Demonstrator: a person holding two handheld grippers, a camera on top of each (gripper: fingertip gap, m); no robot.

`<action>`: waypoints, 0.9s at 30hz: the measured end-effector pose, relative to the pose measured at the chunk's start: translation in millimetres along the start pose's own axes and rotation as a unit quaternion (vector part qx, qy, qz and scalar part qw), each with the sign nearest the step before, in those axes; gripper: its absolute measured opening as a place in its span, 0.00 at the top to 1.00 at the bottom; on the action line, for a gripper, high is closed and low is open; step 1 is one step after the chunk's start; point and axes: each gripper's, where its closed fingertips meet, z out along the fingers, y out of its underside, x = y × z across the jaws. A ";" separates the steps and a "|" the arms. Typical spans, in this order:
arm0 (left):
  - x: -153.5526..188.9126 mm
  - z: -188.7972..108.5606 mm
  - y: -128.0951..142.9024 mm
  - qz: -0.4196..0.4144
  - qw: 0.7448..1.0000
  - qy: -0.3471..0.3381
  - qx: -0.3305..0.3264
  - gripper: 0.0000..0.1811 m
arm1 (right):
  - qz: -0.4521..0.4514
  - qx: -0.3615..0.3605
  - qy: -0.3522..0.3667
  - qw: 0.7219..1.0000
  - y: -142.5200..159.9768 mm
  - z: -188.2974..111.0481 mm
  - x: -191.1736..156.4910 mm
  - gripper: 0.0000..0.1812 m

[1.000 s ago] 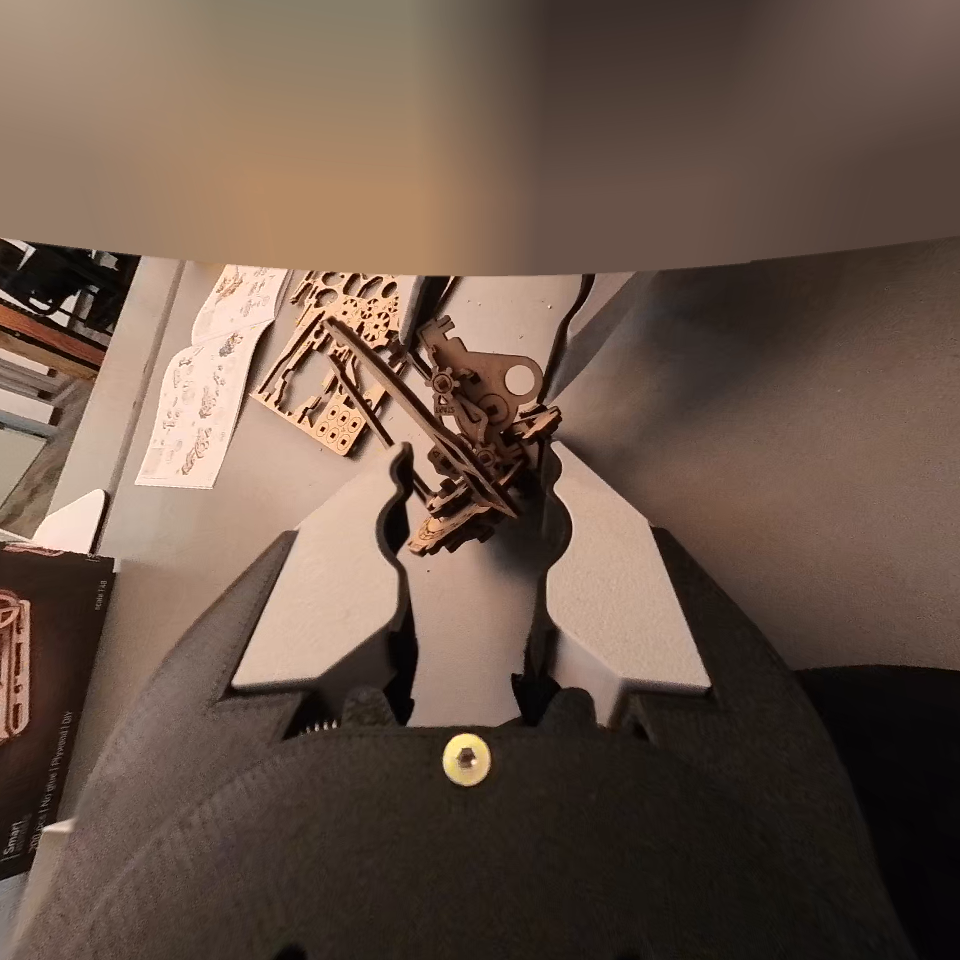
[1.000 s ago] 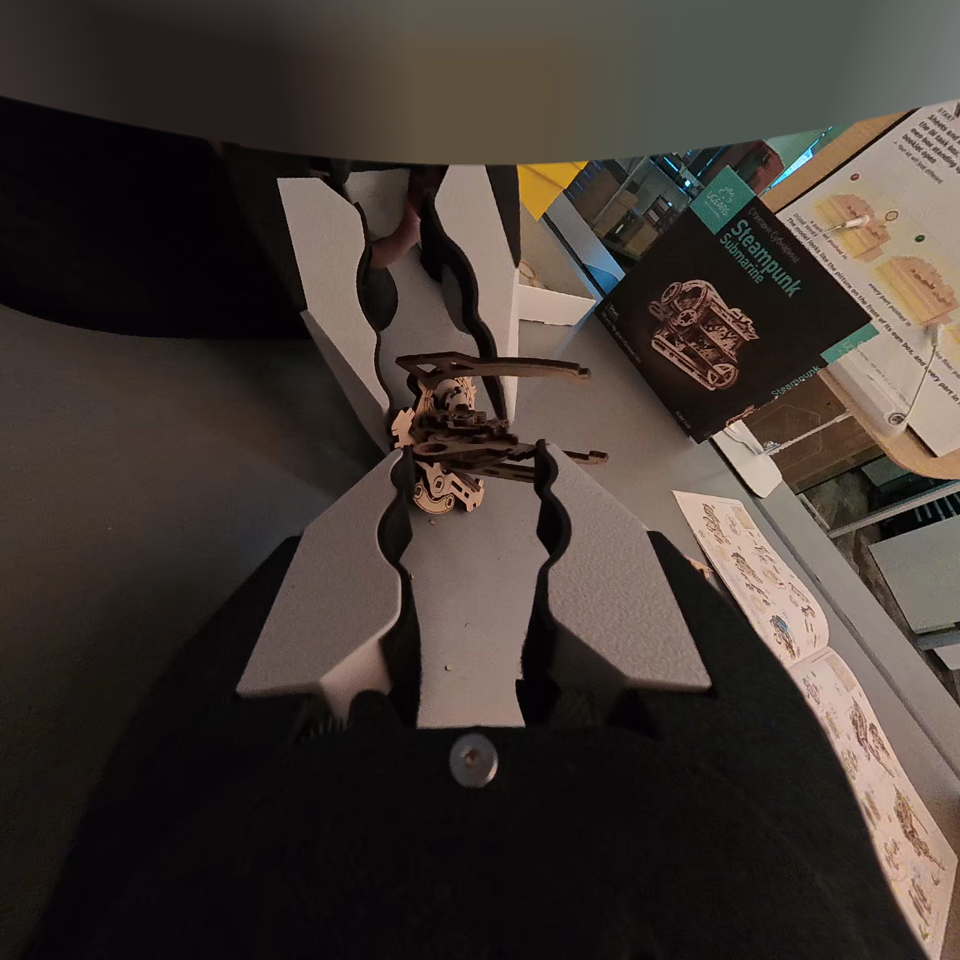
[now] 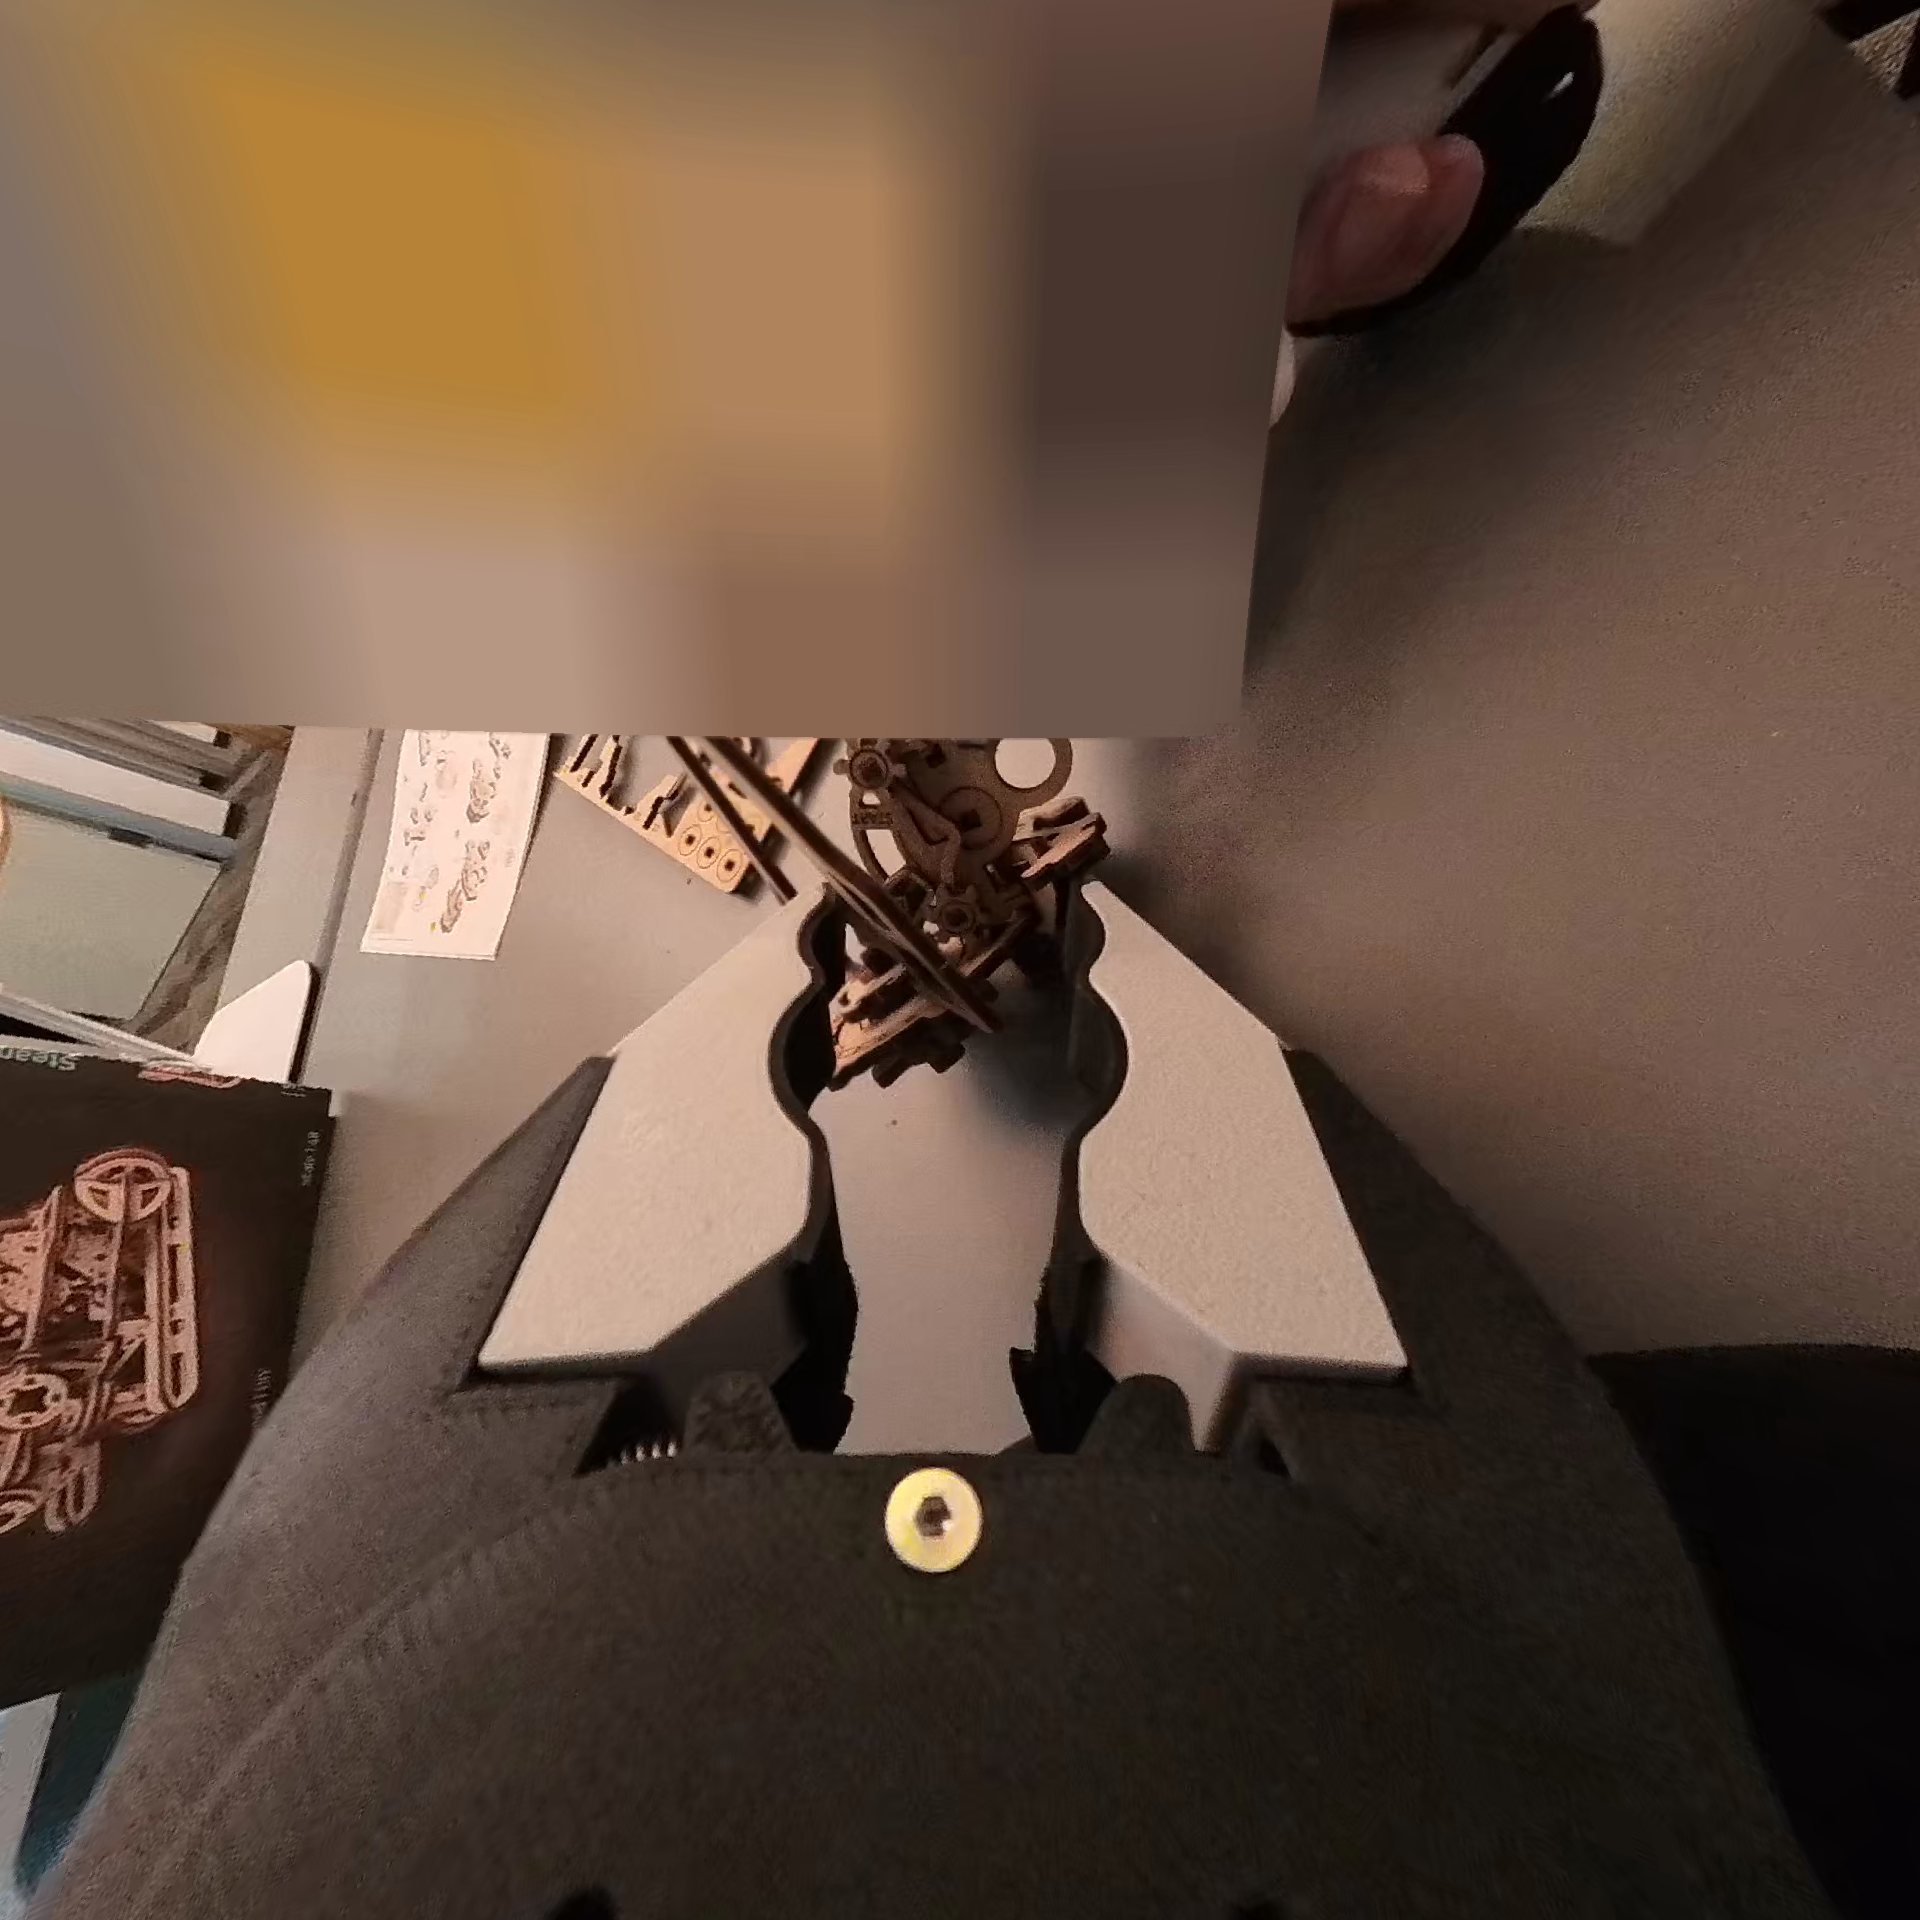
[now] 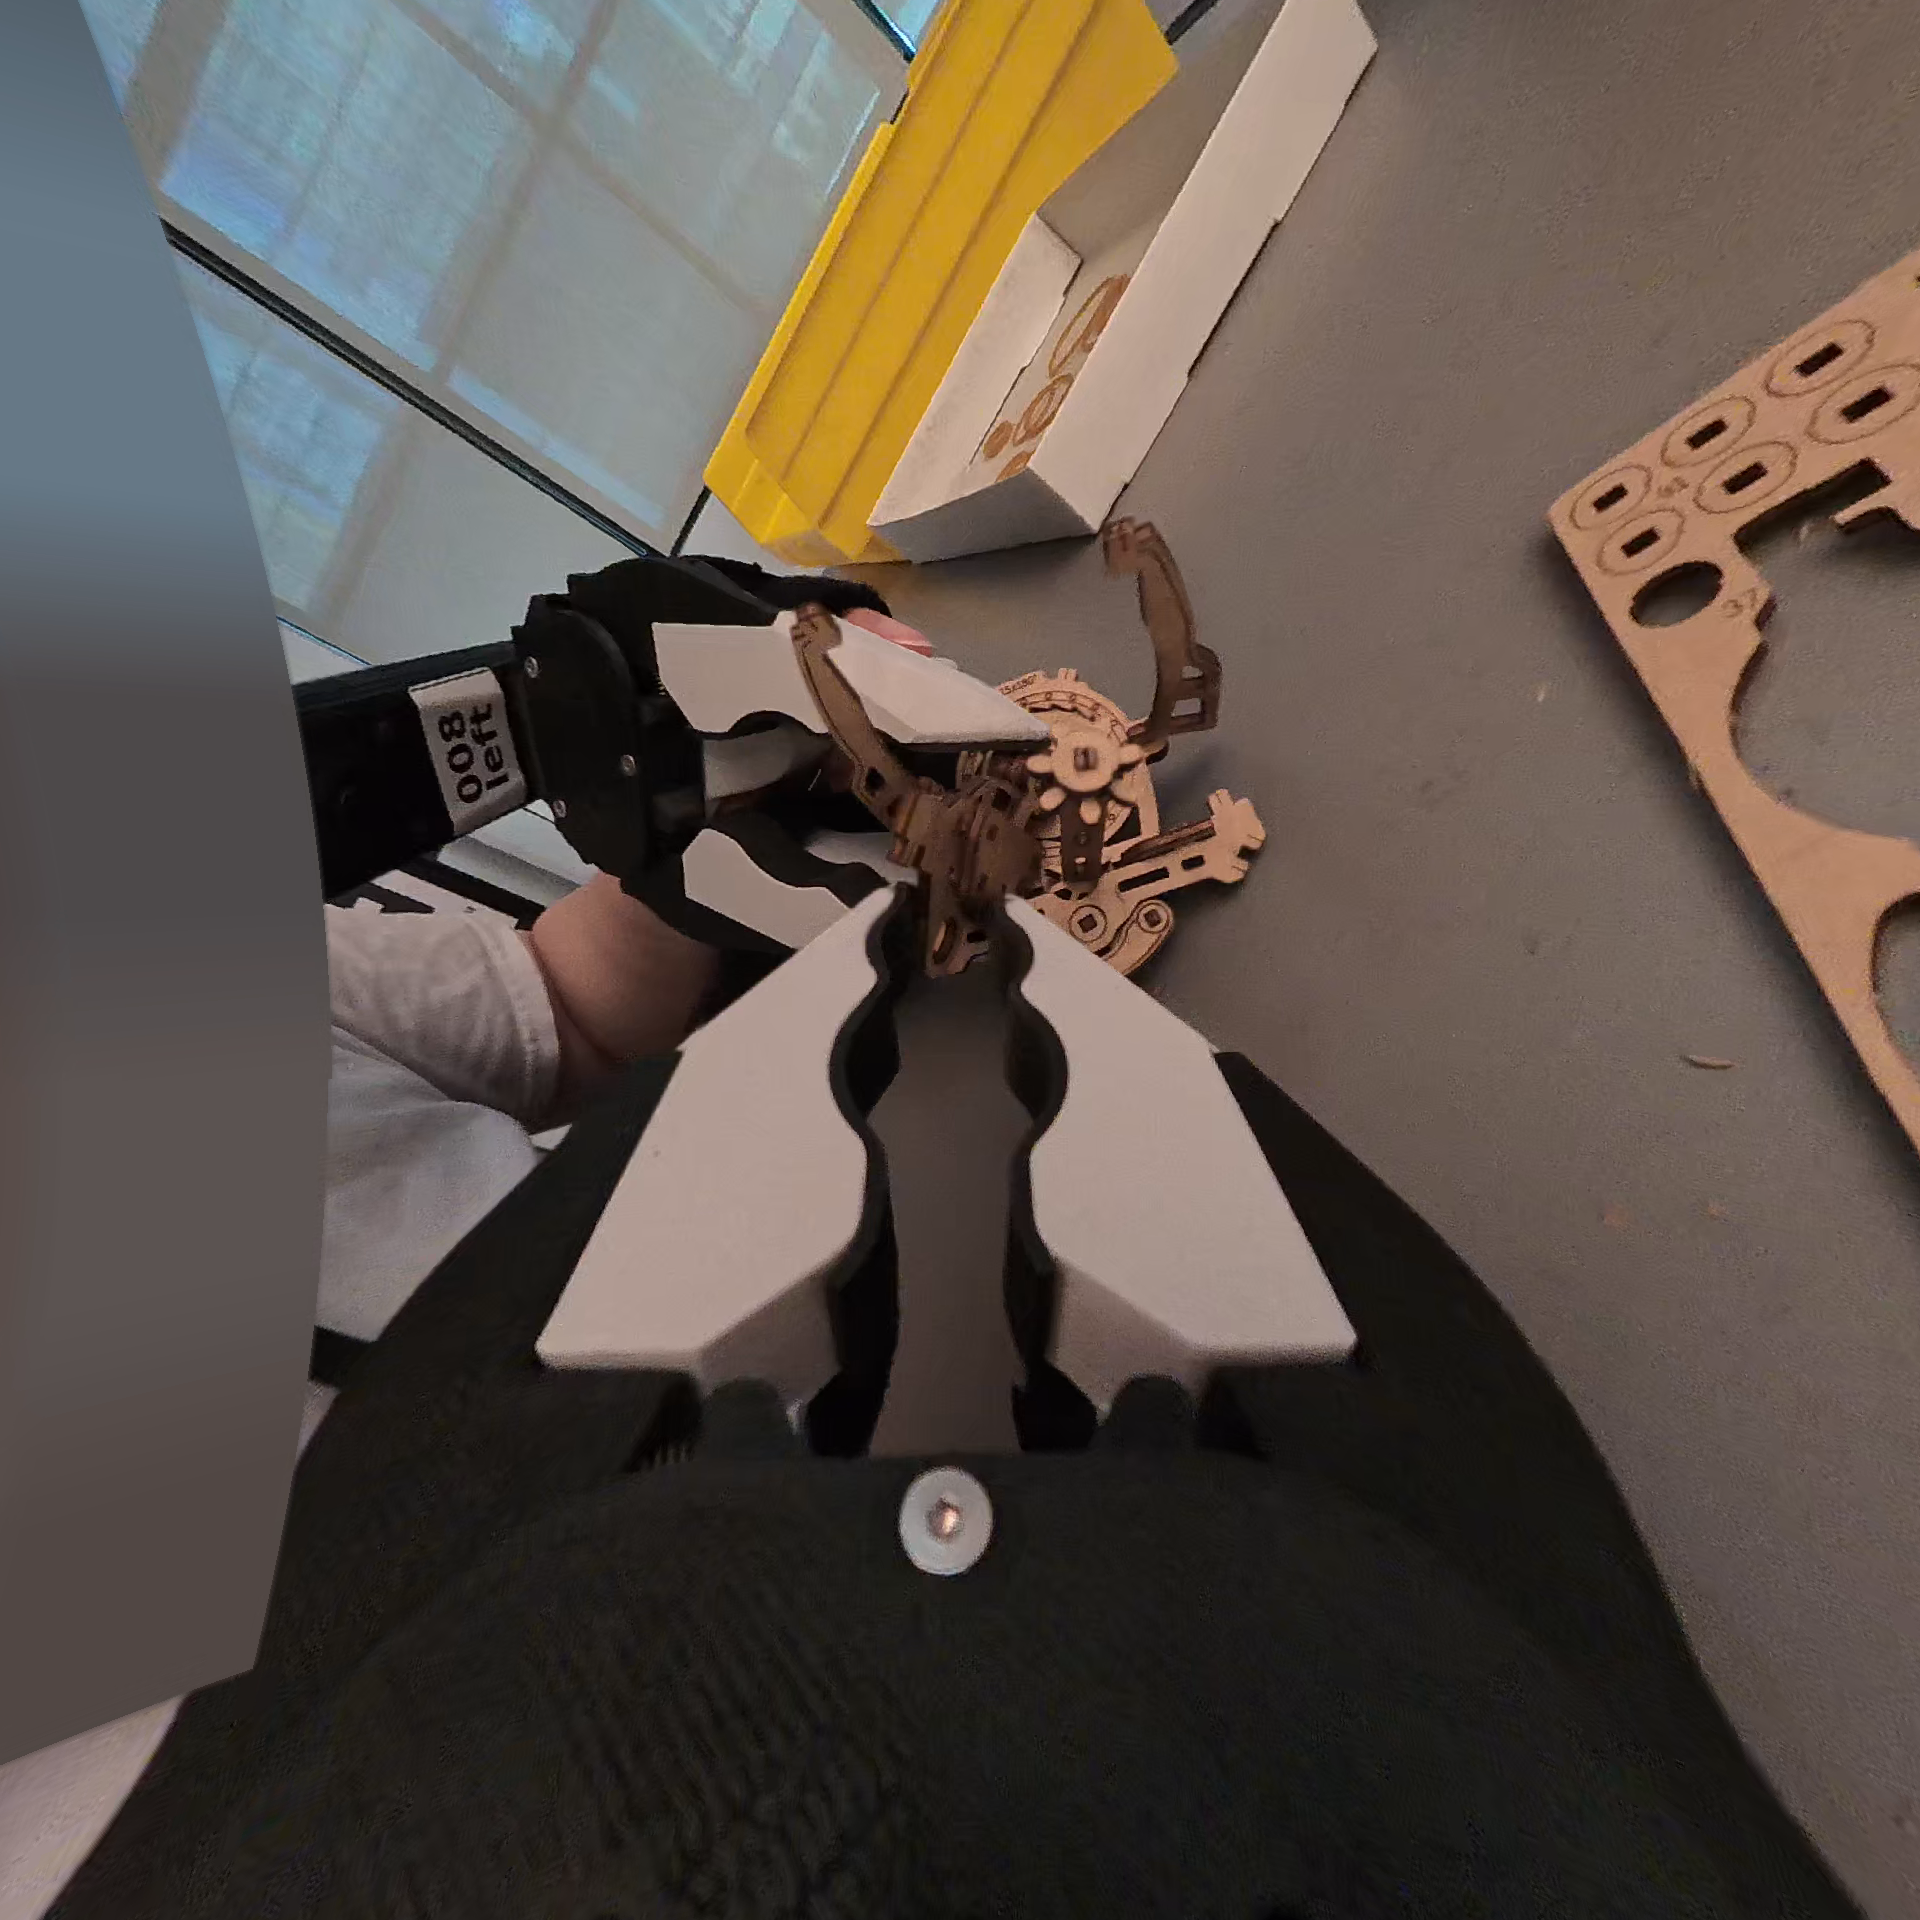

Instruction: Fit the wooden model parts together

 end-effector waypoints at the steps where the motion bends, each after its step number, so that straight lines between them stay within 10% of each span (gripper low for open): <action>1: -1.0 -0.3 0.8 0.000 1.000 -0.002 -0.001 0.78 | -0.001 0.000 0.004 1.000 -1.2 0.3 1.0 0.95; 27: -16.3 3.0 3.3 -0.019 0.999 -0.029 0.006 0.78 | -0.056 -0.050 0.031 0.997 -14.0 -2.9 14.2 0.97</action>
